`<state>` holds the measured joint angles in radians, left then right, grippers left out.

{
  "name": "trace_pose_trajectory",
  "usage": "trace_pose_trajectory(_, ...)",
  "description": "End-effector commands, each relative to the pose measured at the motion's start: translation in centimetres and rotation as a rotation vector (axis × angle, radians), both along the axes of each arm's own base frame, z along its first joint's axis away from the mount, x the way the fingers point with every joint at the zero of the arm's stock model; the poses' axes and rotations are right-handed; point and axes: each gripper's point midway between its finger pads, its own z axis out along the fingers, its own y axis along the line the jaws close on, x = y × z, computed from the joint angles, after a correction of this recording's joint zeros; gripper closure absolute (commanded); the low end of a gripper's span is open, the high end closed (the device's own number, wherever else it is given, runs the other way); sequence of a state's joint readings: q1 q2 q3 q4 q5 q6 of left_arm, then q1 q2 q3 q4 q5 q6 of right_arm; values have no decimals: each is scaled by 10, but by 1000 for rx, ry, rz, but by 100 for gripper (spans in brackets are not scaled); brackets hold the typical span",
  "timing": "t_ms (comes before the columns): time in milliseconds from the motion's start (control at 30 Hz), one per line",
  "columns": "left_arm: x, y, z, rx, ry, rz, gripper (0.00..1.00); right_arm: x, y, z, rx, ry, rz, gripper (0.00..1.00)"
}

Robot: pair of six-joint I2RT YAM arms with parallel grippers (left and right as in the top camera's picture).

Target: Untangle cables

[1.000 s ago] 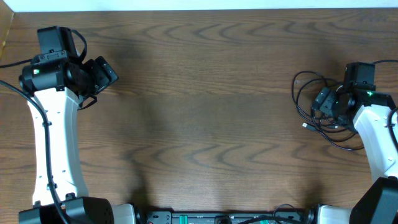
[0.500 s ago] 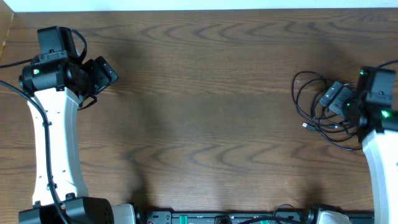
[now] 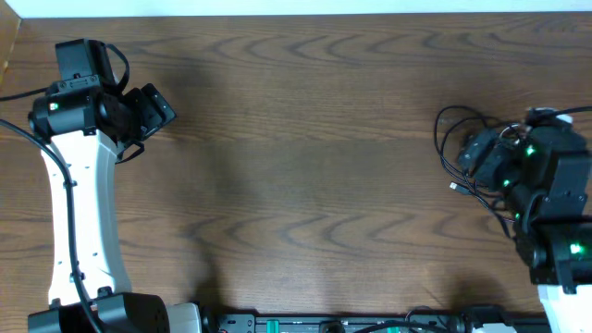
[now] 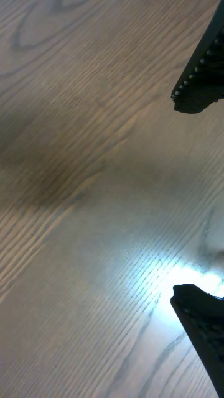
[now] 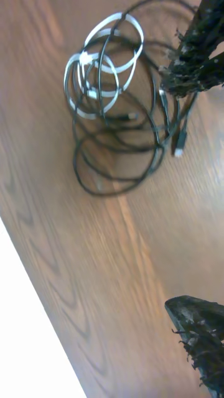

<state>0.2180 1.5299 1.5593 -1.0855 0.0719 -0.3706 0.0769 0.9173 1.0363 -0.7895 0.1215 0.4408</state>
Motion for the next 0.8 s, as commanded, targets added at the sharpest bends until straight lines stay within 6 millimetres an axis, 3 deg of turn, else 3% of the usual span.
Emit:
trace_pose_trajectory(0, -2, 2, -3, 5, 11, 15, 6, -9, 13, 5, 5, -17, 47, 1)
trace_pose_trajectory(267, -2, 2, -3, 6, 12, 15, 6, -40, 10, 11, 6, -19, 52, 1)
trace_pose_trajectory(633, -2, 2, -3, 6, 12, 15, 7, -69, 7, -20, -13, 152, 52, 1)
trace_pose_trajectory(767, -2, 2, -3, 6, 12, 15, 7, -90, 4, -44, -23, 254, 52, 1)
